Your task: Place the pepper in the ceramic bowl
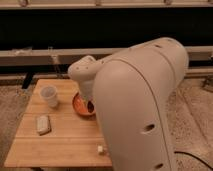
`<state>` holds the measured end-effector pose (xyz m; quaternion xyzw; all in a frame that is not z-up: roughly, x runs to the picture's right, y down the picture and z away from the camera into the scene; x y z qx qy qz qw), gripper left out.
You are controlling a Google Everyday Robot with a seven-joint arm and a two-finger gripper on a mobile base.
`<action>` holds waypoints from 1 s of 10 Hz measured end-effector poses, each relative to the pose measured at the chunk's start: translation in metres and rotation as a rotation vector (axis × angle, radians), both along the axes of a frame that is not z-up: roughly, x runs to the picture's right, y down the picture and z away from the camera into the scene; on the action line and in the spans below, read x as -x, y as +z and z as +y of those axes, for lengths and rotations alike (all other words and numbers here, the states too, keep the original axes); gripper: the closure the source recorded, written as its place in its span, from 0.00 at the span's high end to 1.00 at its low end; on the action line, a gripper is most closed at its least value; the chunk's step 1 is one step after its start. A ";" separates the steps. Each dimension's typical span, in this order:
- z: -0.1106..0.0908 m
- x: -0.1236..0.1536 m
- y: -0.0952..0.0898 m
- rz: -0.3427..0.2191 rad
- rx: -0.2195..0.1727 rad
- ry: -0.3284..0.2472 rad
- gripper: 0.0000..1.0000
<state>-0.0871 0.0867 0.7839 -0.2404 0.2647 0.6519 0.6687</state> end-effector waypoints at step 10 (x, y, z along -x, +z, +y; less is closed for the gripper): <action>0.003 0.009 0.023 -0.011 -0.005 -0.002 0.80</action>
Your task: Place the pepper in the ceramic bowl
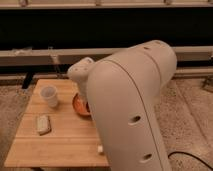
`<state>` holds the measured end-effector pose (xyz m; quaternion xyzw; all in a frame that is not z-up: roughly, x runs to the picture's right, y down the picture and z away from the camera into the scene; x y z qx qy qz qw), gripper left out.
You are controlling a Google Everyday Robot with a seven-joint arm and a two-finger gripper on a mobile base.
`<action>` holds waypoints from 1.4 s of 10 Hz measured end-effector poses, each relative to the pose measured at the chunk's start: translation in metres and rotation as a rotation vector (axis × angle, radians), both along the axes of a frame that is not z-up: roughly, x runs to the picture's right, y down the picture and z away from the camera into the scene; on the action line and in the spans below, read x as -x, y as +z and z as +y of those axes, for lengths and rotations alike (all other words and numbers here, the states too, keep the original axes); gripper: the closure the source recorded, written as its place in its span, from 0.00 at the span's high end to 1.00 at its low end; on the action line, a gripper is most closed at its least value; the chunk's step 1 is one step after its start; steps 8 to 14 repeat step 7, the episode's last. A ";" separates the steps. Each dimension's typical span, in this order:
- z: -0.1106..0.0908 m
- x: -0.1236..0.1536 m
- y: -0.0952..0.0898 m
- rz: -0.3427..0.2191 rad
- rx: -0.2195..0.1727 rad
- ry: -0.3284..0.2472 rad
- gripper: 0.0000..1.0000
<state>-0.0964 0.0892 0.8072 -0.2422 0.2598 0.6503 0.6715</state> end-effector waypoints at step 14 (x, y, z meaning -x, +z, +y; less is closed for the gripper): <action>0.007 0.003 0.010 -0.005 0.002 0.003 0.94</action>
